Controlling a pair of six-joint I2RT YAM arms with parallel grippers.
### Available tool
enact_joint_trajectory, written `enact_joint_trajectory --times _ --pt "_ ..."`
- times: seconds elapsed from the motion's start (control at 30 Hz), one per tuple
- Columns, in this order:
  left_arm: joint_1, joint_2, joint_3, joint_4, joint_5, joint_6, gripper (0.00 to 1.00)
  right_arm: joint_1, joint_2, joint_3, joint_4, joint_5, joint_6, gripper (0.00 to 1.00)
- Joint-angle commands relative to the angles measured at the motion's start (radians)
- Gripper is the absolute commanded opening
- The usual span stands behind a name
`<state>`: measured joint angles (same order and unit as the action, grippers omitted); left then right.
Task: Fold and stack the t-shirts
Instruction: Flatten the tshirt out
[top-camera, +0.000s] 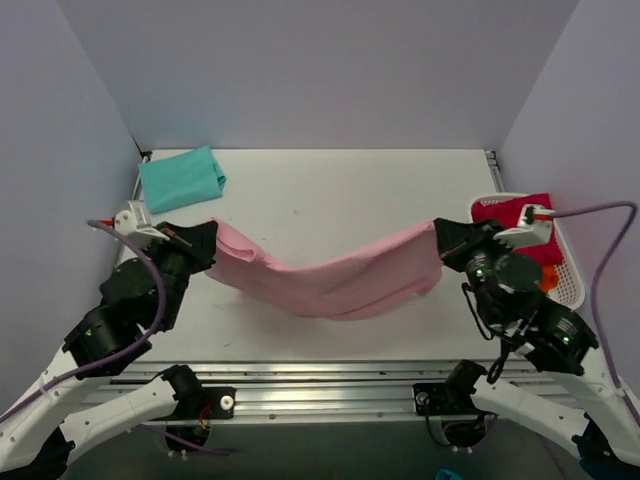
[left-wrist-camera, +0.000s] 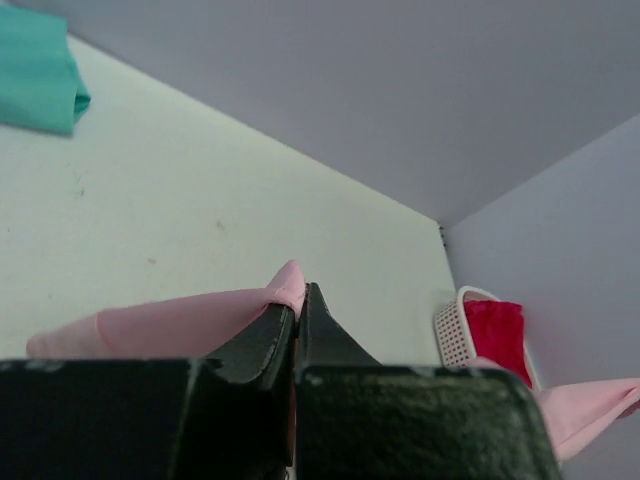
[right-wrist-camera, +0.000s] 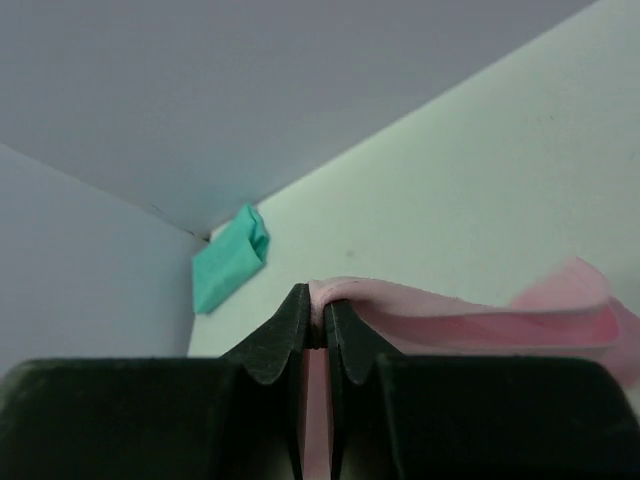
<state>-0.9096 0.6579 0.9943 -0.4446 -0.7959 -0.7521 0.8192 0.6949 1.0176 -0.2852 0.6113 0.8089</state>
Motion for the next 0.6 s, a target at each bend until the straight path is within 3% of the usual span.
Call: enact_joint_trajectory --times 0.0,0.13,0.27,0.4,0.57 --pt "-0.006 0.043 0.211 -0.043 0.059 0.210 0.02 0.005 -0.055 0.143 -0.081 0.074 -0.108 0.00" --pt "-0.006 0.138 0.443 -0.032 0.162 0.371 0.02 0.003 -0.060 0.300 -0.063 0.039 -0.180 0.00" --pt "-0.006 0.229 0.747 -0.088 0.260 0.434 0.02 -0.008 -0.034 0.427 -0.071 -0.001 -0.209 0.00" --pt "-0.006 0.302 0.930 -0.169 0.317 0.474 0.02 -0.051 -0.021 0.507 -0.072 -0.050 -0.231 0.00" --pt "-0.005 0.284 0.945 -0.131 0.391 0.510 0.02 -0.182 -0.006 0.571 -0.080 -0.146 -0.251 0.00"
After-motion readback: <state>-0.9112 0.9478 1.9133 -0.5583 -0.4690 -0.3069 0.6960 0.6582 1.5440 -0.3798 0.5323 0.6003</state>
